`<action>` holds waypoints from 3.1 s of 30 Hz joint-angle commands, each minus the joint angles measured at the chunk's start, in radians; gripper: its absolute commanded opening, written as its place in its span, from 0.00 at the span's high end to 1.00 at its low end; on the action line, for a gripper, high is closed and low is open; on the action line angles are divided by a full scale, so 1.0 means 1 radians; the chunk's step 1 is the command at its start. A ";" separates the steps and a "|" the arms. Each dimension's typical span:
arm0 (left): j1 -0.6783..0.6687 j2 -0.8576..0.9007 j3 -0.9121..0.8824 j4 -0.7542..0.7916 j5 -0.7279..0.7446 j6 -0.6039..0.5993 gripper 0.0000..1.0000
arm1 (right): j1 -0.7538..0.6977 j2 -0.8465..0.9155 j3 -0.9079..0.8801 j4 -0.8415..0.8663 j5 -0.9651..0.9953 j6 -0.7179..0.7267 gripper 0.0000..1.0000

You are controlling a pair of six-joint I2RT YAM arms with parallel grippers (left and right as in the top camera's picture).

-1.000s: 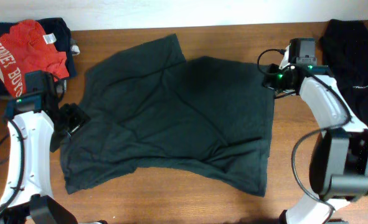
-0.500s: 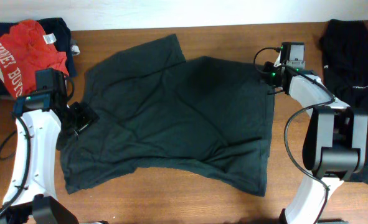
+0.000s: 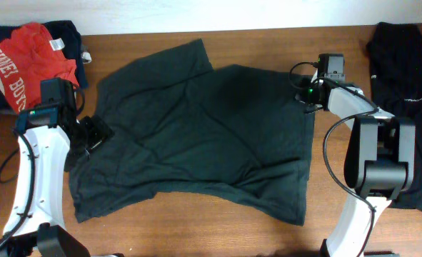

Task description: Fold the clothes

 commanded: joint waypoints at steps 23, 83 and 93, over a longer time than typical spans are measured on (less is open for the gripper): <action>-0.003 -0.010 0.000 -0.020 0.014 0.013 0.04 | 0.004 0.415 0.347 -0.002 0.005 0.071 0.96; -0.305 0.093 0.000 0.612 0.166 0.260 0.04 | 0.102 -0.428 0.806 -1.401 0.047 -0.093 0.01; -0.305 0.094 0.000 0.680 0.167 0.260 0.04 | 0.077 -0.609 0.085 -1.261 -0.032 0.202 0.01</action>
